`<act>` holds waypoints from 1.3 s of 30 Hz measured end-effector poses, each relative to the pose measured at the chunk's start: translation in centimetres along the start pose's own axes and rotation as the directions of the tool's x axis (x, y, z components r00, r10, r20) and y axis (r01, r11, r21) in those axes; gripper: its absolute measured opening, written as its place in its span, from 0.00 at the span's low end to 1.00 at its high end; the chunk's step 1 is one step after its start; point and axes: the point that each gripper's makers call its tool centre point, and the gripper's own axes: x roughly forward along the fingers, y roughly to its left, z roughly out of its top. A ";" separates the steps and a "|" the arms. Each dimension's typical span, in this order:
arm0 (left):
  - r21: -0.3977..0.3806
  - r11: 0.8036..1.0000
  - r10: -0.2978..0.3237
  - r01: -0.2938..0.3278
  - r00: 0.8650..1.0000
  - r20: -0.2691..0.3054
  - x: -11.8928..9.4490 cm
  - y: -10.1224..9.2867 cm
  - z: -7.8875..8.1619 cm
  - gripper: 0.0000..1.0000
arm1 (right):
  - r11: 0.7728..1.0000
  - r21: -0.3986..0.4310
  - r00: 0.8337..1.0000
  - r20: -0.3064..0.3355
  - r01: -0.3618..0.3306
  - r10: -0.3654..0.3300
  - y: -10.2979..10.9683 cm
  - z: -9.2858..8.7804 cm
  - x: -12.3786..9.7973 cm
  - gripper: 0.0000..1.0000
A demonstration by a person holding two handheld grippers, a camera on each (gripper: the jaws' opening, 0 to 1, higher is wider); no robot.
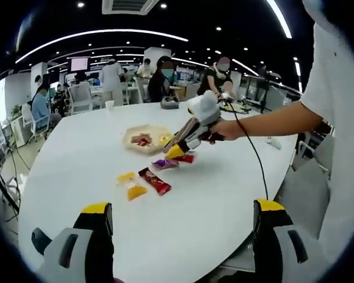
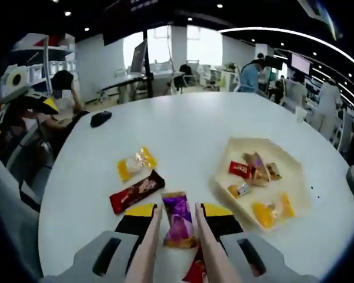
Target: Place the target food into the container with the food tongs after gripping and lifting it, then release it inside without dropping or visibly crushing the food.
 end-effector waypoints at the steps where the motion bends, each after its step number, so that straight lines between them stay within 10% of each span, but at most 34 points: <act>1: -0.001 1.000 0.000 0.000 1.000 -0.002 0.1 0.1 0.0 1.00 | 1.000 -0.007 1.000 -0.011 -0.015 0.015 0.2 -0.1 0.3 0.28; 17: -0.027 1.000 -0.009 0.009 1.000 -0.018 0.5 0.5 -0.7 0.99 | 0.992 -0.109 0.996 -0.070 -0.062 0.055 0.5 -2.1 1.7 0.21; 30: -0.045 0.999 0.009 -0.010 1.000 -0.003 -0.5 0.7 -0.4 0.99 | 0.999 -0.028 0.997 -0.059 -0.044 0.042 0.4 -1.5 2.3 0.18; 39: -0.047 0.998 0.038 -0.037 0.999 0.031 -1.9 0.4 0.4 0.99 | 0.999 -0.033 1.000 0.001 0.004 -0.004 1.3 1.0 -1.7 0.19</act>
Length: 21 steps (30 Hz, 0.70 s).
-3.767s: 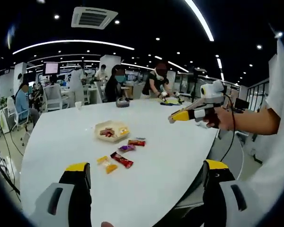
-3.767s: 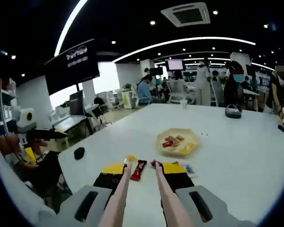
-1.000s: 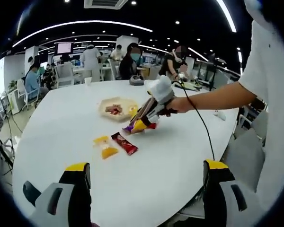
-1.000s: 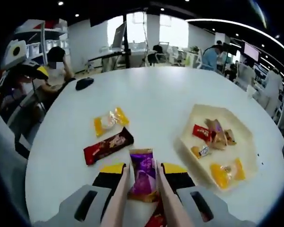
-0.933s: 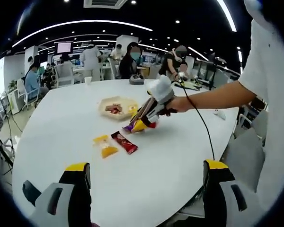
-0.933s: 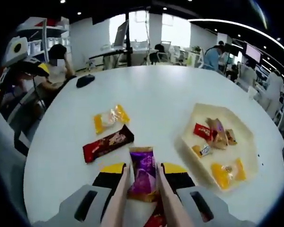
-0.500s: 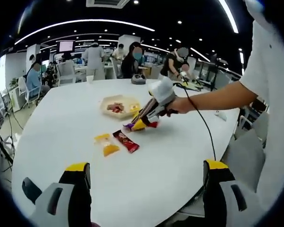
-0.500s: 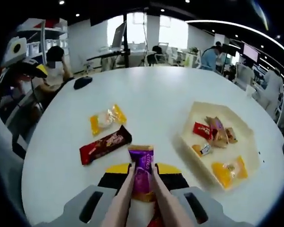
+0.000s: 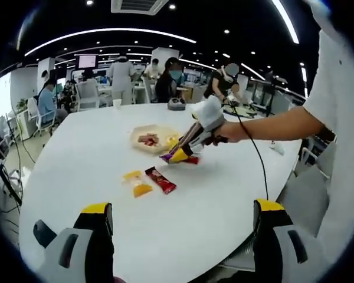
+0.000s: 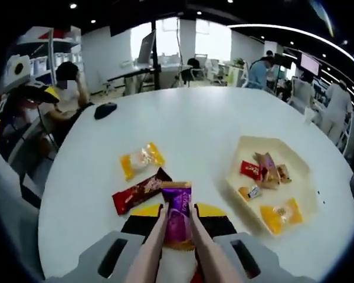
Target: Place the target food into the container with the food tongs after gripping and lifting it, then release it inside without dropping or visibly crushing the food.
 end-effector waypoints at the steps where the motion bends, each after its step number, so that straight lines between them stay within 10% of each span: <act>1: 0.002 1.000 -0.001 0.001 1.000 0.005 -0.1 -0.2 0.2 0.99 | 1.000 0.016 1.000 -0.002 -0.003 0.003 0.1 0.1 -0.7 0.19; 21: 0.123 0.991 -0.065 0.057 0.996 0.063 -1.4 -5.1 2.6 0.99 | 0.976 0.120 0.969 0.143 0.183 -0.200 4.5 0.8 -14.1 0.20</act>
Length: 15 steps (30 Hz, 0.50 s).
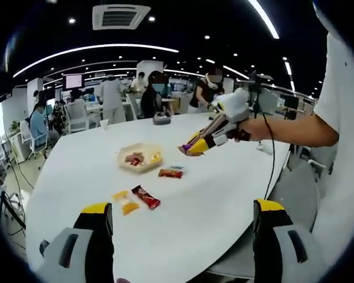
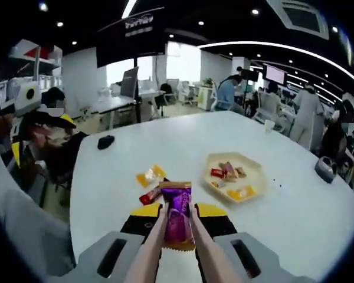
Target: Place the target food into the container with the food tongs after gripping and lifting it, then release it inside without dropping or visibly crushing the food.
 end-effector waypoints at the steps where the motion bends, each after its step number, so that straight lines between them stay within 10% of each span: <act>1: -0.003 1.000 -0.009 0.009 1.000 -0.006 0.1 -0.4 0.1 0.99 | 1.000 0.019 1.000 0.003 0.020 -0.020 0.2 -0.2 -0.8 0.20; 15: 0.056 0.996 -0.071 0.072 0.997 -0.018 1.4 -3.1 0.8 0.99 | 0.983 0.142 0.990 0.074 0.113 -0.124 2.5 -2.6 -8.2 0.20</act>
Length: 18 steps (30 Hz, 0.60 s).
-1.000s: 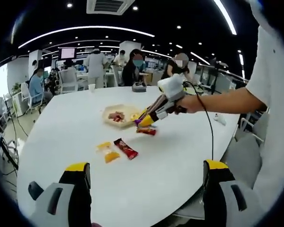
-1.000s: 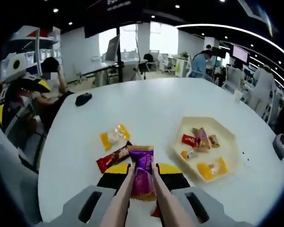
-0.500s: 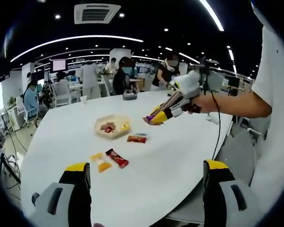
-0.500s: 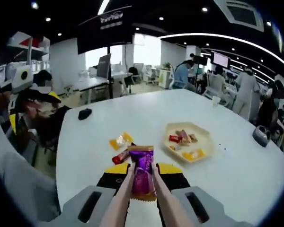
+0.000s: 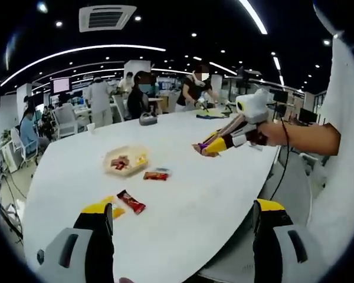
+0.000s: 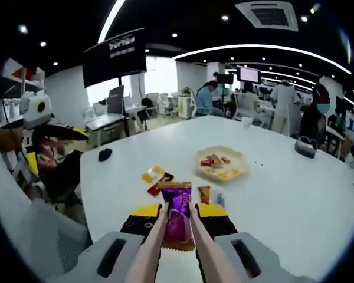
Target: Place the target food into the container with the food tongs after gripping and lifting it, then release it inside without dropping or visibly crushing the food.
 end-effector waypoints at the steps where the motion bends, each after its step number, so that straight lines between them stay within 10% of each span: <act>1: -0.001 1.000 -0.001 0.001 1.000 0.001 0.2 0.0 0.0 0.99 | 1.000 0.016 1.000 0.004 -0.004 0.004 0.1 0.0 -0.4 0.20; 18: 0.015 0.999 -0.034 0.034 0.999 -0.003 1.7 -0.3 1.0 0.99 | 0.988 0.126 0.995 0.029 0.091 -0.095 -0.1 -2.1 -4.9 0.20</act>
